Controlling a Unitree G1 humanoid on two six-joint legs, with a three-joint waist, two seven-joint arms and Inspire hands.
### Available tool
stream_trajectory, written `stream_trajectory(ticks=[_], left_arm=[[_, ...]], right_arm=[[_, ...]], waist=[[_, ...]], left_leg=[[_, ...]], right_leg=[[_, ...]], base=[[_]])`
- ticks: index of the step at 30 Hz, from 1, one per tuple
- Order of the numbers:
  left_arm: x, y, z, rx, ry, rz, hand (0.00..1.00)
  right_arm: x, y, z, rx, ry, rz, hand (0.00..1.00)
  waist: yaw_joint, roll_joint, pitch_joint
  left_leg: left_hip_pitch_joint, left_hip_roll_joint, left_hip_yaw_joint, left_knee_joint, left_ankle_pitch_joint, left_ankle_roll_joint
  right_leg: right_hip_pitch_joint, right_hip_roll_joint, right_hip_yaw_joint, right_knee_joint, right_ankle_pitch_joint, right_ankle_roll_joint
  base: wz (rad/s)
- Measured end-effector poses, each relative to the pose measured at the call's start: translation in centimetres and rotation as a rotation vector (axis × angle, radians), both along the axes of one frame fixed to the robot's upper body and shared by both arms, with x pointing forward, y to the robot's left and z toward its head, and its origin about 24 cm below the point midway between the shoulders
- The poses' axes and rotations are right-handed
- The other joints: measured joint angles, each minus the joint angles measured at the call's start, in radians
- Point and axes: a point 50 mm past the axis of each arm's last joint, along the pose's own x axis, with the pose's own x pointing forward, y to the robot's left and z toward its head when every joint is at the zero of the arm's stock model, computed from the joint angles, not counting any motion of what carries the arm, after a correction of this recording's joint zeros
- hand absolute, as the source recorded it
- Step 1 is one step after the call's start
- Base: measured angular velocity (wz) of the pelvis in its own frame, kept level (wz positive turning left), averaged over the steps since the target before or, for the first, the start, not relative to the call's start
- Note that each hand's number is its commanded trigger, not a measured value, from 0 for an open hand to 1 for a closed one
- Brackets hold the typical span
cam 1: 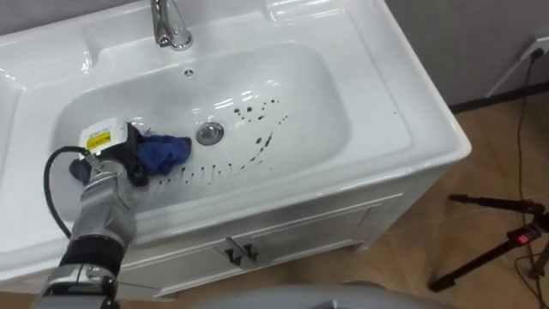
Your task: Wipe basin
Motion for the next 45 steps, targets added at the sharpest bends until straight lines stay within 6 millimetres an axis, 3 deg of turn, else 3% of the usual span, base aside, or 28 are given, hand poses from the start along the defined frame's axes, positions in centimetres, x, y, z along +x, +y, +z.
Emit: stream_trajectory(ticks=[2,8,15,20,25,32,40,45], left_arm=[[0.4,-0.6,0.0,0.007,0.029,-0.039,1.0],[1.2,-2.5,-0.1,-0.045,0.113,-0.11,1.0],[1.8,-3.6,0.6,-0.076,0.172,-0.166,1.0],[2.0,-4.5,1.0,-0.127,0.207,-0.198,1.0],[2.1,-5.2,1.3,-0.255,0.225,-0.19,1.0],[2.1,-5.7,1.5,-0.287,0.226,-0.199,1.0],[2.7,-7.4,2.6,-0.297,0.184,-0.287,1.0],[2.8,-9.2,3.4,-0.305,0.171,-0.365,1.0]], right_arm=[[0.4,0.0,0.0,0.008,-0.005,0.011,0.0],[1.3,0.0,0.1,0.005,-0.015,0.035,0.0],[2.0,-0.1,0.2,-0.002,-0.034,0.045,0.0],[2.8,-0.1,0.3,0.007,-0.049,0.052,0.0],[3.0,-0.5,0.4,0.004,-0.046,0.065,0.0],[4.0,-0.9,0.7,-0.009,-0.067,0.091,0.0],[5.4,-0.6,0.9,-0.015,-0.121,0.122,0.0],[4.9,-0.5,0.7,-0.013,-0.105,0.116,0.0]], waist=[[-0.013,0.005,0.0036],[-0.046,0.028,0.0],[-0.077,0.03,0.0004],[-0.09,0.03,0.001],[-0.086,0.03,0.0009],[-0.069,0.029,0.0009],[-0.07,0.009,0.0144],[-0.086,0.009,0.0141]], left_leg=[[-0.004,0.002,0.008,0.008,0.0,0.0],[-0.006,0.007,0.032,0.015,0.0,0.001],[-0.006,0.007,0.077,0.016,0.0,0.001],[-0.002,0.0,0.08,0.015,0.0,0.001],[-0.005,0.002,0.08,0.025,-0.001,0.002],[-0.015,0.003,0.08,0.051,-0.001,0.002],[-0.017,0.003,0.075,0.05,-0.003,0.006],[-0.02,0.006,0.071,0.054,-0.008,0.013]], right_leg=[[-0.007,-0.001,0.003,0.01,0.0,-0.001],[-0.024,-0.003,0.017,0.03,-0.005,-0.007],[-0.036,-0.015,0.013,0.05,-0.016,-0.004],[-0.038,-0.027,0.014,0.065,-0.026,0.003],[-0.039,-0.032,0.014,0.066,-0.032,0.006],[-0.038,-0.033,0.013,0.07,-0.035,0.004],[-0.037,-0.031,0.012,0.073,-0.035,0.004],[-0.036,-0.032,0.013,0.066,-0.033,0.006]], base=[[-0.04],[-0.09],[0.0],[0.02],[-0.02],[-0.01],[0.03],[0.0]])
